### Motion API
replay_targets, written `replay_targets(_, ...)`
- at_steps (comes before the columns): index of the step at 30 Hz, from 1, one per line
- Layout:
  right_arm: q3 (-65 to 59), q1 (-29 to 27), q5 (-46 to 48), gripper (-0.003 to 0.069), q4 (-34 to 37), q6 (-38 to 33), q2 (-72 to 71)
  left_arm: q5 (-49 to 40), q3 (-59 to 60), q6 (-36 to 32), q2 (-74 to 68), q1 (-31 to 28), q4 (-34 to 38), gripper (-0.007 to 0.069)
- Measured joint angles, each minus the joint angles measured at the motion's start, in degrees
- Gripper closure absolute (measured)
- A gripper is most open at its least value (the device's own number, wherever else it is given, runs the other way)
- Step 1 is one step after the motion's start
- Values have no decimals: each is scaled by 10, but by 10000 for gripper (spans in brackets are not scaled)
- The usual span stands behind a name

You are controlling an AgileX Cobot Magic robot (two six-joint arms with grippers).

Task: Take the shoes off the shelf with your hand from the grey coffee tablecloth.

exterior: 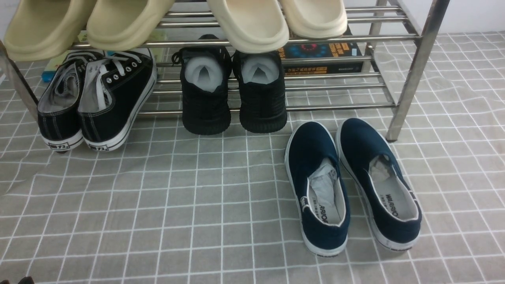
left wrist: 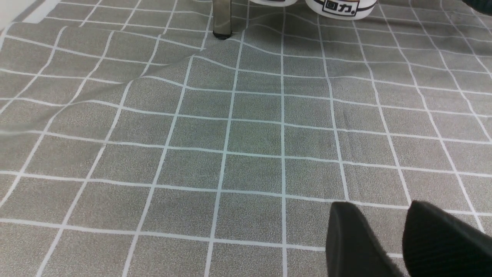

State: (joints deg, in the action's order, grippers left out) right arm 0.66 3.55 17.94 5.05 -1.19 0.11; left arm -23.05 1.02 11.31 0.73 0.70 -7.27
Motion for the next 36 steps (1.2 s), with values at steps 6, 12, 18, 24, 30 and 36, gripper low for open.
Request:
replay_targets(6, -20, -1, 18, 631, -2, 0, -6, 0, 0, 0, 0, 0, -1, 384)
replay_targets(12, -16, -1, 40, 623, -2, 0, -6, 0, 0, 0, 0, 0, -1, 384)
replay_targets(18, -15, 4, 43, 615, -2, 0, -6, 0, 0, 0, 0, 0, -2, 384)
replay_targets(24, -15, 7, 43, 610, -2, 0, -6, 0, 0, 0, 0, 0, -2, 384)
replay_targets(30, -15, 7, 43, 608, -2, 0, -6, 0, 0, 0, 0, 0, -3, 384)
replay_targets(36, -15, 7, 43, 605, -2, 0, -6, 0, 0, 0, 0, 0, -3, 384)
